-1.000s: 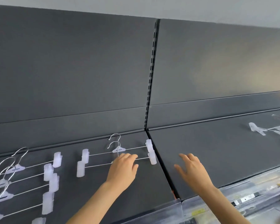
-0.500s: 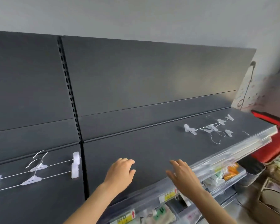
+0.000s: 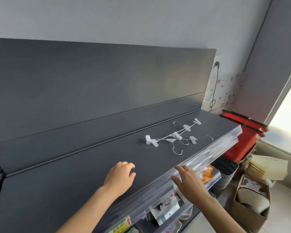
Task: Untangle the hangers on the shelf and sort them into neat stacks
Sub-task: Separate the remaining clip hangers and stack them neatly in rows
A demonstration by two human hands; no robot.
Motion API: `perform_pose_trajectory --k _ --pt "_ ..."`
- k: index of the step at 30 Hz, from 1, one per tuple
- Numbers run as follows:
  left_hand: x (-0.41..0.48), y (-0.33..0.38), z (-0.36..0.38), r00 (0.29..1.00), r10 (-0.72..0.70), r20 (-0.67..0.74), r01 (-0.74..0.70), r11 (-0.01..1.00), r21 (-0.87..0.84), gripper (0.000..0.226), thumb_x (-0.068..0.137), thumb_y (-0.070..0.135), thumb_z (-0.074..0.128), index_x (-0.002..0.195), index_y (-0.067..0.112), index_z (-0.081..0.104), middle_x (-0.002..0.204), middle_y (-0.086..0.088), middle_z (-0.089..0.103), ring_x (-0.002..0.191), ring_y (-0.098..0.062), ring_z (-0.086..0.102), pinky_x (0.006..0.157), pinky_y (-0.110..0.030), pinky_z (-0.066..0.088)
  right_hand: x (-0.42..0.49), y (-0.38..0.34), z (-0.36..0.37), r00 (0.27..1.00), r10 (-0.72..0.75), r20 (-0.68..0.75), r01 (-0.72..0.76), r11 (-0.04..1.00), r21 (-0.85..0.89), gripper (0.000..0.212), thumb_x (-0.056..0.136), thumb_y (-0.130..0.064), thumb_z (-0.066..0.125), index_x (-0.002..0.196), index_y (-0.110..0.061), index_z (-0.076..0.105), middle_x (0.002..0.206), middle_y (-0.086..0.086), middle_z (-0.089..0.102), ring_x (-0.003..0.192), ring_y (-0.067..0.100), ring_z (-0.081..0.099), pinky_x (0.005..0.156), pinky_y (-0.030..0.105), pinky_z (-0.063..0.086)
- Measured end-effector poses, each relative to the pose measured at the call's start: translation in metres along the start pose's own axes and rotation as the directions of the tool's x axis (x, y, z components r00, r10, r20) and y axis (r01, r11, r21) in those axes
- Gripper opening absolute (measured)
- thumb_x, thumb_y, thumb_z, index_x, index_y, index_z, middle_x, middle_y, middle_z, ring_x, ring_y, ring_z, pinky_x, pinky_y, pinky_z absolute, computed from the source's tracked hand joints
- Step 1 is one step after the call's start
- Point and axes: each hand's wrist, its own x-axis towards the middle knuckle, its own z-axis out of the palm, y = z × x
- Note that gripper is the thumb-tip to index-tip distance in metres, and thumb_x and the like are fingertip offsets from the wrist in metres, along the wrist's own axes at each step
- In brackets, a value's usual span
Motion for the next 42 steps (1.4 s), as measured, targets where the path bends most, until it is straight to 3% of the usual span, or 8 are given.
perform_pose_trajectory --k 8,12,17,23,26,34,39,42 --pt "0.114 0.043 0.046 0.999 0.05 -0.003 -0.05 0.997 -0.066 0.029 0.094 0.019 0.042 0.118 0.013 0.058 0.115 -0.002 0.06 0.113 -0.02 0.049 0.088 -0.031 0.043 0.069 0.087 -0.025 0.994 0.103 -0.024 -0.103 0.994 -0.021 0.047 0.096 -0.036 0.038 0.138 -0.017 0.035 0.135 0.003 0.046 0.124 0.019 0.043 0.097 0.03 0.041" --pt "0.165 0.06 0.061 0.997 0.083 0.003 -0.083 0.995 -0.06 0.022 0.093 0.014 0.041 0.097 0.008 0.061 0.093 -0.005 0.055 0.1 -0.021 0.05 0.07 -0.027 0.038 0.105 0.121 -0.034 0.986 0.154 -0.056 -0.154 0.988 -0.001 0.043 0.096 -0.031 0.04 0.136 -0.017 0.038 0.134 0.003 0.047 0.122 0.019 0.046 0.098 0.031 0.042" --pt "0.212 0.072 0.082 0.996 0.09 0.0 -0.09 0.996 -0.024 0.031 0.096 0.017 0.038 0.123 0.017 0.054 0.121 0.002 0.057 0.116 -0.018 0.046 0.095 -0.029 0.036 0.144 0.153 -0.033 0.986 0.162 -0.028 -0.162 0.987 0.015 0.04 0.095 -0.029 0.043 0.133 -0.018 0.042 0.128 0.002 0.051 0.118 0.018 0.049 0.095 0.033 0.045" --pt "0.257 0.082 0.111 0.994 -0.048 0.094 0.036 0.992 0.117 0.043 0.095 0.019 0.043 0.137 0.013 0.034 0.134 -0.004 0.044 0.125 -0.023 0.042 0.098 -0.034 0.04 0.203 0.186 -0.041 0.996 0.086 -0.001 -0.085 0.995 0.055 0.033 0.094 -0.024 0.042 0.125 -0.013 0.048 0.122 0.005 0.053 0.114 0.023 0.05 0.092 0.031 0.043" --pt "0.271 0.081 0.124 0.99 -0.112 0.09 0.097 0.983 0.153 0.03 0.095 0.016 0.042 0.124 0.016 0.048 0.123 -0.003 0.053 0.116 -0.025 0.049 0.093 -0.035 0.043 0.232 0.206 -0.044 0.999 0.048 0.012 -0.049 0.993 0.104 0.032 0.093 -0.016 0.043 0.122 -0.01 0.051 0.121 0.007 0.055 0.111 0.024 0.053 0.091 0.032 0.043" --pt "0.262 0.054 0.097 0.968 -0.251 -0.012 0.248 0.961 -0.122 0.024 0.093 0.014 0.048 0.102 0.022 0.068 0.099 0.008 0.065 0.097 -0.012 0.06 0.086 -0.031 0.047 0.304 0.25 -0.049 0.997 -0.045 0.055 0.038 0.992 0.121 0.03 0.091 -0.012 0.043 0.119 -0.008 0.054 0.112 0.011 0.057 0.108 0.028 0.053 0.086 0.031 0.04" --pt "0.249 0.044 0.08 0.926 -0.373 -0.051 0.361 0.919 -0.16 0.024 0.092 0.012 0.049 0.102 0.022 0.069 0.097 0.008 0.066 0.094 -0.012 0.06 0.086 -0.034 0.049 0.34 0.251 -0.033 0.967 -0.185 0.175 0.204 0.974 -0.096 0.054 0.089 -0.011 0.042 0.141 -0.014 0.027 0.146 0.002 0.03 0.137 0.022 0.023 0.108 0.033 0.029" --pt "0.241 0.045 0.081 0.904 -0.425 -0.058 0.415 0.901 -0.131 0.025 0.093 0.013 0.046 0.101 0.022 0.067 0.1 0.01 0.065 0.096 -0.012 0.059 0.084 -0.033 0.049 0.35 0.244 -0.019 0.956 -0.192 0.224 0.24 0.947 -0.215 0.041 0.091 -0.026 0.041 0.131 -0.016 0.037 0.137 0.001 0.04 0.137 0.02 0.026 0.113 0.033 0.017"
